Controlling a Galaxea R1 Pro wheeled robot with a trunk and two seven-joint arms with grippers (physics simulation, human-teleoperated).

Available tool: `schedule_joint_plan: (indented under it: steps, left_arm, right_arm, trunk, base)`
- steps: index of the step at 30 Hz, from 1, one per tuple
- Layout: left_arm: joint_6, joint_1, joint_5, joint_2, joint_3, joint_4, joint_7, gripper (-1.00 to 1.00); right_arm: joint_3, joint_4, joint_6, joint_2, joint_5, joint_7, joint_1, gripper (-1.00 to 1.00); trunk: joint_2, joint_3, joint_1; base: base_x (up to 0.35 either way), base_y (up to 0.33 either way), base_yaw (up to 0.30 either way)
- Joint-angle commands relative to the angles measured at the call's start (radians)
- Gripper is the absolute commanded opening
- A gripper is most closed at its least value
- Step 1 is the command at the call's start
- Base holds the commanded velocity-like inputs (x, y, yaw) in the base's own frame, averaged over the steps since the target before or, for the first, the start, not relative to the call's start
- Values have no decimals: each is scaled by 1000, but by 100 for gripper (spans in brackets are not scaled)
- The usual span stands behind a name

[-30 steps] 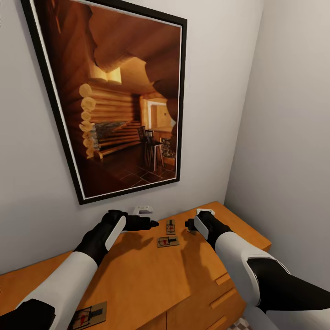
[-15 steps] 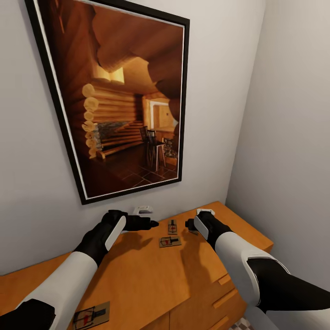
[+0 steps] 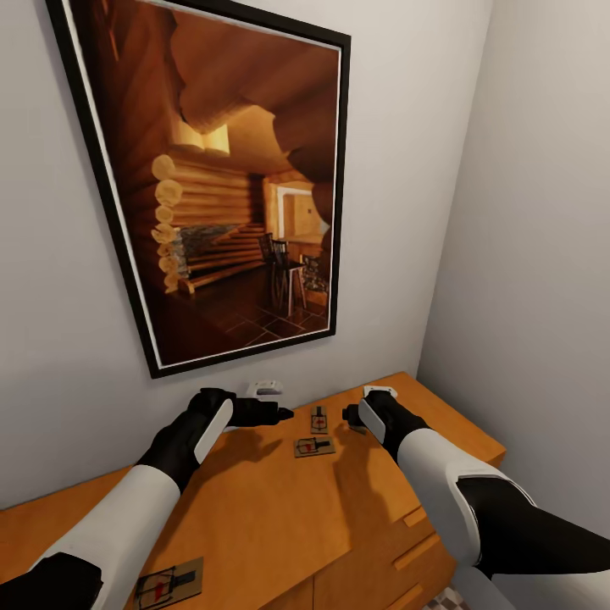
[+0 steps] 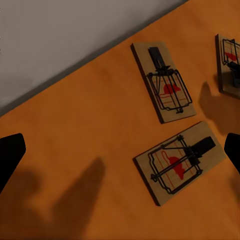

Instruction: Take the four mousetraps from the cabinet in the bathroom and place them on the bathroom floor. Make sure all four end up on the same floor surface, and ensure that at least two of them are either under or directly next to the same bathroom sink.

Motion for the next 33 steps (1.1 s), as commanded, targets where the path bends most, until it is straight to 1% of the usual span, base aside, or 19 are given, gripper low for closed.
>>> schedule_joint_plan:
  steps: [1, 11, 23, 33]
  left_arm:
    - [4, -1, -4, 0, 0, -1, -4, 100]
    - [3, -1, -4, 0, 0, -1, -4, 100]
    - [3, -1, -4, 0, 0, -1, -4, 100]
    - [4, -1, -4, -1, 0, -1, -4, 100]
  right_arm:
    - [-5, -2, 2, 1, -9, -7, -1, 100]
    - [-5, -2, -3, 1, -8, -7, -1, 100]
    - [-5, 2, -51, 1, -10, -8, -1, 100]
    - [-5, 3, -54, 1, -11, -9, -1, 100]
  trunk:
    - [-1, -2, 0]
    - [-1, -2, 0]
    - [-1, -2, 0]
    - [-1, -2, 0]
  base:
    - [0, 0, 0]
    - [0, 0, 0]
    - [0, 0, 0]
    - [0, 0, 0]
